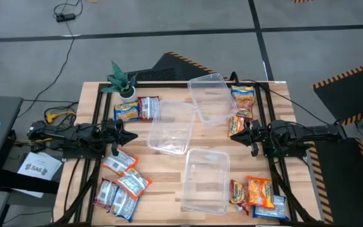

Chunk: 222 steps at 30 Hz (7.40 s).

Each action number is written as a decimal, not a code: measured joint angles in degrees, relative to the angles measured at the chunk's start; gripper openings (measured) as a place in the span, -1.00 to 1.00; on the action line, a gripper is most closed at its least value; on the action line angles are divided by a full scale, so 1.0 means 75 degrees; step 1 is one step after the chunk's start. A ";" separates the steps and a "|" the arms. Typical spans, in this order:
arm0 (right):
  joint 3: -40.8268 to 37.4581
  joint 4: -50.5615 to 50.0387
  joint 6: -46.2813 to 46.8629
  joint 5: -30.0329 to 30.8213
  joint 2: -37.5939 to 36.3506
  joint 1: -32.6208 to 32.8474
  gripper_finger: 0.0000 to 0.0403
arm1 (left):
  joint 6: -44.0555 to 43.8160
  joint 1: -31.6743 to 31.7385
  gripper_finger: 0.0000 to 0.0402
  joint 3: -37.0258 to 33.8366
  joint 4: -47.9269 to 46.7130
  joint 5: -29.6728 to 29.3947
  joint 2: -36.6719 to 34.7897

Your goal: Sort Maruchan noodles

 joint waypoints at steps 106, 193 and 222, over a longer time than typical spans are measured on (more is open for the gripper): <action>-0.0009 0.5704 0.1248 0.3173 0.0222 -0.0024 -0.72 | 0.0000 -0.0001 -1.00 0.0001 -0.0002 -0.0002 0.0000; 0.5856 -0.5868 0.3596 0.0380 0.6934 -0.9049 -0.96 | 0.0000 -0.0001 -1.00 0.0000 -0.0003 0.0000 0.0001; 0.7041 -0.3431 0.3960 0.1399 0.8844 -0.4395 -0.95 | 0.0000 -0.0001 -1.00 0.0000 -0.0001 0.0000 0.0000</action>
